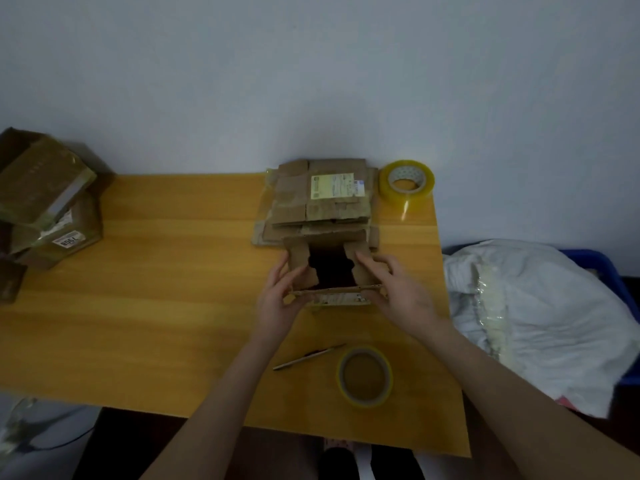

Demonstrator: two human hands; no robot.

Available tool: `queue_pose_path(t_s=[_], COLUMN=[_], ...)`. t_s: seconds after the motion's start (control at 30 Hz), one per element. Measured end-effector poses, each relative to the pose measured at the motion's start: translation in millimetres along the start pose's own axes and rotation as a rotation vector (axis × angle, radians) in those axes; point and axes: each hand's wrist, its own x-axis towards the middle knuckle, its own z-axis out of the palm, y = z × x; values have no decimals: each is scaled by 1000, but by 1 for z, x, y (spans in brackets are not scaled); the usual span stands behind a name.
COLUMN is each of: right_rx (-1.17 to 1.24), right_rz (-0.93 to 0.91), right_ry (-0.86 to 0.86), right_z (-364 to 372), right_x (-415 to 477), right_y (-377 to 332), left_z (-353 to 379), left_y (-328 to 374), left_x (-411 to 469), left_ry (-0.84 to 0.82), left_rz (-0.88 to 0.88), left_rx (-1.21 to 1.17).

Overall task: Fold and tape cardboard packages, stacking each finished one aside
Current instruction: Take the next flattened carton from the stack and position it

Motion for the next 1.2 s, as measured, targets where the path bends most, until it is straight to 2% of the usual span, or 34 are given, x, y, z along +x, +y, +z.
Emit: queue_pose_path(t_s=[0.13,0.2,0.33,0.43,0.53,0.6,0.7,0.77,0.93,1.1,1.2], right_rx=[32,83,200,226,158,87,117,178,87,116,74], right_rz=[-6,27,192,320,299,277,292,309,308,322,343], right_ry=[-54,-66,115,154,107,41,-22,9,50,8,38], right_z=[-5,-7,-4,-4,-9,-12,-11,-8,-1,-4,-2], right_x=[6,8,11,17,24,29,32,32,34,32,26], right_y=[-8,-15,-25,-29,-32,-31,-28,-30,-35,-41,-44], left_z=[-8,-12,-24,-35,-39,-36,-28,-22,-15,-17,-22], left_y=[-7,-4,10,15,11,5,3,6,9,14,13], left_x=[9,15,34,51,57,54,51,49,46,51,44], left_ry=[-76,-87,-80,-208,-308,-294,-270,-310,-328,-368,-403], left_rz=[37,-8,-183,-119,16,84,29,-26,-52,-89,-61], left_rx=[56,54,-3,150,332,403,306,225,221,231,240])
